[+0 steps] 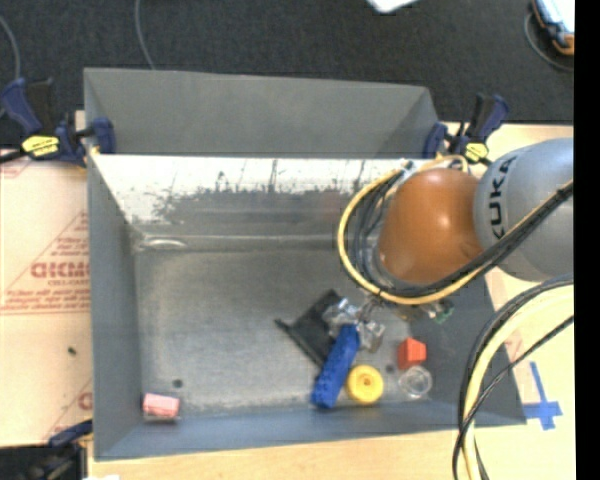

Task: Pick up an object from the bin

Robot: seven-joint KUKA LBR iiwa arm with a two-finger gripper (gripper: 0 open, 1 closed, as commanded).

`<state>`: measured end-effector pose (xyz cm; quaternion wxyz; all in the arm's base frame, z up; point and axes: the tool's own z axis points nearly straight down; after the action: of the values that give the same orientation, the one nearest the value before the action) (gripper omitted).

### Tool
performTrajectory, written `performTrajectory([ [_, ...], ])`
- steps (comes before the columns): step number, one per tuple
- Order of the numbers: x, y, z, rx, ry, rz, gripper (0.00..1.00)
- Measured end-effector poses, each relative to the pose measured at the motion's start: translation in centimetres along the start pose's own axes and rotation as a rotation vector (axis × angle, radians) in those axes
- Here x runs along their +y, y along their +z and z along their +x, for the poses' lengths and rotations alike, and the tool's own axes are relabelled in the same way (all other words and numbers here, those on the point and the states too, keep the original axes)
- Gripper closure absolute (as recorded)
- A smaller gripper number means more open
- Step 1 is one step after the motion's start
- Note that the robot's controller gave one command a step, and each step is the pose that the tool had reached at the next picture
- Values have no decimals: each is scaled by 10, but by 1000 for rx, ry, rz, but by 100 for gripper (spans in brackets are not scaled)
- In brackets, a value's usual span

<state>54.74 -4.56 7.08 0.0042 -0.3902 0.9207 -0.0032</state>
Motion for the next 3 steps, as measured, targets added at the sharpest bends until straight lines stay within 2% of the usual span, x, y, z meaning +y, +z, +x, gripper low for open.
performTrajectory([
  [1, -17, -96, 4, 0, -11, -1, 100],
  [2, -10, -20, 1, -6, 15, 5, 100],
  [3, -12, -94, 4, 0, 30, -2, 100],
])
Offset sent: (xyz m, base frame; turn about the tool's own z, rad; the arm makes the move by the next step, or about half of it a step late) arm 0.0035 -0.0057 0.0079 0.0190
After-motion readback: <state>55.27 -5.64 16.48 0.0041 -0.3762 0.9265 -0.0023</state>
